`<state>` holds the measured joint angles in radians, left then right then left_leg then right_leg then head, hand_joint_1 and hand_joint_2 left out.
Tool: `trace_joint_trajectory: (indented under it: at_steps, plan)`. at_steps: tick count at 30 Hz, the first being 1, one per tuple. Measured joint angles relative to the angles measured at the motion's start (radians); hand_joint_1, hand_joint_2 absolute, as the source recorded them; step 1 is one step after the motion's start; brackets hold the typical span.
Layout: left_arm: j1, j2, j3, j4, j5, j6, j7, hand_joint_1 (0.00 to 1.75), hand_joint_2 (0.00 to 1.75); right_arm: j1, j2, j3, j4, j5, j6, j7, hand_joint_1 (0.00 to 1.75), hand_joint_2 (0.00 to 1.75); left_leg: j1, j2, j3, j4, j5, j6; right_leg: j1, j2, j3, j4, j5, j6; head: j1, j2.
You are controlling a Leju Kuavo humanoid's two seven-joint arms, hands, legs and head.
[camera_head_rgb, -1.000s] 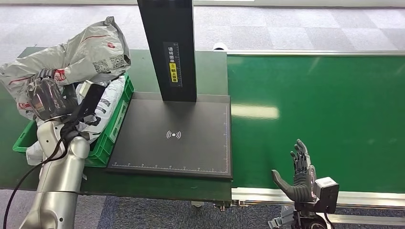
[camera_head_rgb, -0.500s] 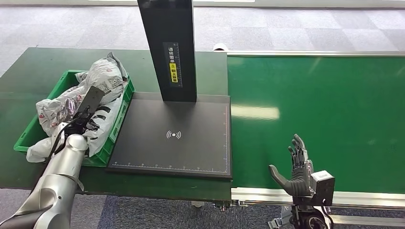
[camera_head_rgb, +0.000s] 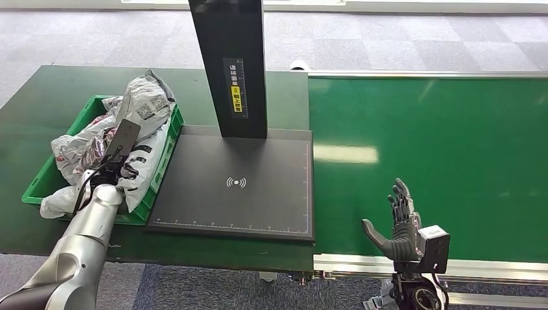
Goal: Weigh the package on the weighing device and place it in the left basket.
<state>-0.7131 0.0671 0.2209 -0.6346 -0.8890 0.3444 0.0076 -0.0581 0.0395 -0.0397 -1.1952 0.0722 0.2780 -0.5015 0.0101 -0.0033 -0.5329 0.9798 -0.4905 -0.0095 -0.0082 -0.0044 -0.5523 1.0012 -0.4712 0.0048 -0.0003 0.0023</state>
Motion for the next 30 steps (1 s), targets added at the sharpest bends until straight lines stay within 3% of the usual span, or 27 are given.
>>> trace_joint_trajectory:
  at_steps: [6,11,17,22,26,30]
  plan:
    - [0.036,0.001,-0.087,-0.062,-0.165,0.137,0.045,0.0,1.75,0.0,0.002,0.0,0.002,-0.007,-0.012,-0.003,0.0,1.75,0.0,0.0,-0.003,0.0,0.0,0.0,0.0,0.0,-0.003,0.0,0.0,0.0,0.0,0.0]
    - [0.078,0.0,-0.156,-0.165,-0.263,0.166,0.092,0.0,1.75,0.0,0.004,0.0,0.004,-0.011,-0.017,-0.014,0.0,1.75,0.0,0.0,-0.005,0.0,0.0,0.0,0.0,0.0,-0.005,0.0,0.0,0.0,0.0,0.0]
    - [0.12,-0.008,-0.189,-0.261,-0.308,0.197,0.091,0.0,1.75,0.0,0.006,0.0,0.005,-0.011,-0.023,-0.022,0.0,1.75,0.0,0.0,-0.006,0.0,0.0,0.0,0.0,0.0,-0.006,0.0,0.0,0.0,0.0,0.0]
    - [0.168,-0.038,-0.224,-0.394,-0.332,0.242,0.039,0.0,1.75,0.001,0.008,-0.011,0.005,-0.019,-0.036,-0.035,0.0,1.75,0.0,0.0,-0.007,0.0,0.0,0.0,0.0,0.0,-0.007,0.0,0.0,0.0,0.0,0.0]
    - [0.197,-0.069,-0.247,-0.511,-0.335,0.332,-0.033,0.0,1.75,0.001,0.008,-0.017,0.005,-0.026,-0.038,-0.042,0.0,1.75,0.0,0.0,-0.007,0.0,0.0,0.0,0.0,0.001,-0.008,0.0,0.0,0.0,0.0,0.0]
    - [0.219,-0.101,-0.246,-0.603,-0.313,0.349,-0.137,0.0,1.75,0.001,0.008,-0.019,0.005,-0.033,-0.038,-0.048,0.0,1.75,0.0,0.001,-0.007,0.0,0.0,0.0,0.0,0.001,-0.008,0.0,0.0,0.0,0.0,0.0]
